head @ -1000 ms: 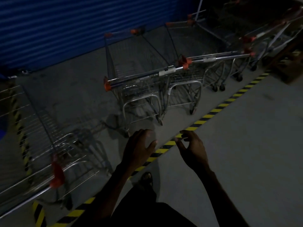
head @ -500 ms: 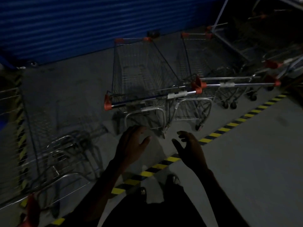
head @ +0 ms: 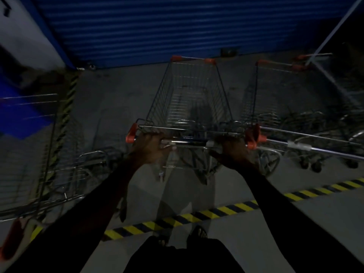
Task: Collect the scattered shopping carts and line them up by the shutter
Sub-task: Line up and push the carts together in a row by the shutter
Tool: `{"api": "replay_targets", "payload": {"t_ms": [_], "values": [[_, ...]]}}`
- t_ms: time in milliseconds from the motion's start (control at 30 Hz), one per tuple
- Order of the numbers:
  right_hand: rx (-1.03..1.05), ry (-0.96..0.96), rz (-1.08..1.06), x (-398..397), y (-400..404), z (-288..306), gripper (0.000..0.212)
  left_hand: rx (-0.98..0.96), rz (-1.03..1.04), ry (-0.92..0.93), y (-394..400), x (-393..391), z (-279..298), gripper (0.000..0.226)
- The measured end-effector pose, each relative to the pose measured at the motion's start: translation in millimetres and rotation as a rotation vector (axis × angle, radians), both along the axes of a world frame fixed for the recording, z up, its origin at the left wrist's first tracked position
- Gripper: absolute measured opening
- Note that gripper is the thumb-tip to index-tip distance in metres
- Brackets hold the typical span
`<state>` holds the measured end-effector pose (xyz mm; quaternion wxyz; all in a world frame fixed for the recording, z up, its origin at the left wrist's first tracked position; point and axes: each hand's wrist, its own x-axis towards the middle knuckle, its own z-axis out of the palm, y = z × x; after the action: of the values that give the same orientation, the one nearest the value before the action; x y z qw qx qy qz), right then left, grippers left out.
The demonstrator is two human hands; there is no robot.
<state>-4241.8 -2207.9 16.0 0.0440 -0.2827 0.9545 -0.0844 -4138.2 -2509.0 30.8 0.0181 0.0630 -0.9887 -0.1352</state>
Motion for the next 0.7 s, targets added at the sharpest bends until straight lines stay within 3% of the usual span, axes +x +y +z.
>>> {"api": "replay_targets", "payload": {"t_ms": [100,200,333,433,567,700], "values": [[0.15,-0.131,-0.021,-10.4,-13.3,21.0,0.083,-0.002,0.126,-0.132,5.9,-10.5,2.8,0.086],[0.128,-0.245,-0.042,-14.3,-11.3,35.5,0.093,-0.008,0.151,-0.204,11.8,-12.2,9.6,0.11],[0.213,-0.243,0.025,-14.4,5.1,47.4,0.076,-0.162,0.128,-0.263,27.7,-0.1,20.5,0.076],[0.21,-0.264,0.045,-13.7,17.9,41.3,0.077,-0.276,0.165,-0.281,36.4,13.8,12.9,0.084],[0.237,-0.203,0.016,-6.8,33.2,26.1,0.111,-0.249,0.208,-0.311,42.7,39.3,6.0,0.109],[0.297,-0.19,0.053,22.9,44.7,29.0,0.121,-0.296,0.166,-0.325,60.7,70.4,11.6,0.102]]}}
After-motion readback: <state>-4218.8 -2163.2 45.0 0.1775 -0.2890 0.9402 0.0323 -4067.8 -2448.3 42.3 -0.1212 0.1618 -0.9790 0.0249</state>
